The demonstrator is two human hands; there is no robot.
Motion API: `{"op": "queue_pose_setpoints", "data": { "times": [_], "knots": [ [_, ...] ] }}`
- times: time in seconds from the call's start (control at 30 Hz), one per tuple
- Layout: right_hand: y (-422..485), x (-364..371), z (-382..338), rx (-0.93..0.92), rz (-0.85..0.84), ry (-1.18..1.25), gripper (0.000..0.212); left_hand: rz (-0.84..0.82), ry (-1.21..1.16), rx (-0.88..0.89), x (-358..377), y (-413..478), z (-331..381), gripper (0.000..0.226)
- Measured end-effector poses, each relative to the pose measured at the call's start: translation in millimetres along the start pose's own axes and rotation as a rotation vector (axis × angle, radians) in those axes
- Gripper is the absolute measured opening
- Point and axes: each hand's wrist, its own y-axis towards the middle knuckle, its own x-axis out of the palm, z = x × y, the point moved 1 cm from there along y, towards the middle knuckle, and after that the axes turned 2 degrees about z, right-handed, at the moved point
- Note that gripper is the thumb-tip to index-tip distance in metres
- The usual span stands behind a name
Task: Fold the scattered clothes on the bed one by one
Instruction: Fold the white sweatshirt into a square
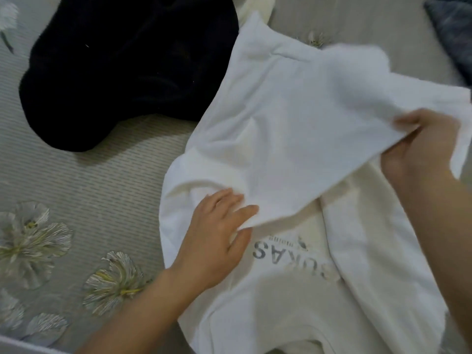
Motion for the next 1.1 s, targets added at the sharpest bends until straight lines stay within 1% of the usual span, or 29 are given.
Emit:
{"op": "queue_pose_setpoints", "data": {
  "times": [0.03,0.07,0.1,0.13,0.2,0.27,0.33,0.37,0.4,0.43,0.5,0.53,0.57,0.6,0.63,0.7,0.73,0.77,0.8,0.83,0.9,0.93,0.97,1.03,1.1],
  "knots": [
    [-15,19,15,0.02,-0.04,-0.018,0.04,-0.049,0.164,-0.03,12,-7,-1,0.052],
    [-26,45,33,0.123,0.002,-0.162,0.049,-0.092,0.279,-0.073,21,-14,-1,0.063],
    [-23,41,36,0.179,0.096,-0.211,0.053,-0.107,0.346,-0.116,28,-19,0,0.072],
    [-13,41,41,0.231,0.145,-0.219,0.047,-0.09,0.378,-0.154,33,-23,0,0.077],
    [-9,39,42,0.276,0.136,-0.322,0.027,-0.051,0.391,-0.239,37,-26,0,0.076],
    [-2,51,37,0.243,0.069,-0.382,0.009,-0.049,0.376,-0.332,37,-21,2,0.074],
    [10,63,31,0.192,0.083,-0.455,0.018,-0.054,0.342,-0.402,35,-14,7,0.065],
    [15,66,26,0.138,0.099,-0.474,0.018,-0.048,0.31,-0.421,34,-11,11,0.059],
    [15,70,17,0.069,0.119,-0.463,0.012,-0.04,0.264,-0.428,32,-8,14,0.054],
    [16,71,7,-0.002,0.142,-0.441,0.006,-0.024,0.222,-0.424,30,-5,16,0.055],
    [20,59,-11,-0.109,0.197,-0.403,0.035,0.033,0.173,-0.4,23,-3,17,0.067],
    [18,47,-17,-0.143,0.264,-0.413,0.044,0.057,0.172,-0.373,19,-5,16,0.073],
    [17,31,-19,-0.138,0.337,-0.431,0.047,0.066,0.19,-0.342,17,-9,14,0.077],
    [12,15,-16,-0.099,0.395,-0.475,0.045,0.064,0.222,-0.314,14,-16,12,0.08],
    [4,2,-10,-0.015,0.441,-0.531,0.039,0.043,0.256,-0.291,12,-25,10,0.083],
    [-16,-20,7,0.154,0.478,-0.611,0.019,-0.029,0.293,-0.252,8,-44,8,0.087],
    [-27,-25,17,0.178,0.483,-0.629,0.011,-0.061,0.313,-0.23,6,-53,7,0.086],
    [-37,-27,25,0.175,0.469,-0.636,0.01,-0.079,0.337,-0.207,5,-61,5,0.084],
    [-47,-27,33,0.156,0.44,-0.643,0.014,-0.082,0.356,-0.182,2,-66,4,0.081],
    [-57,-24,40,0.14,0.413,-0.644,0.022,-0.071,0.362,-0.159,-1,-71,3,0.077],
    [-79,-12,57,0.16,0.347,-0.634,0.036,-0.004,0.331,-0.131,-11,-76,2,0.067],
    [-90,-6,68,0.209,0.292,-0.62,0.038,0.046,0.308,-0.118,-17,-77,3,0.061],
    [-102,-1,80,0.285,0.225,-0.593,0.037,0.101,0.288,-0.099,-23,-78,4,0.056],
    [-129,8,106,0.455,0.104,-0.562,0.027,0.191,0.281,-0.046,-36,-81,7,0.051],
    [-155,14,131,0.564,0.032,-0.591,0.018,0.212,0.301,-0.037,-46,-89,5,0.05]
  ]
}}
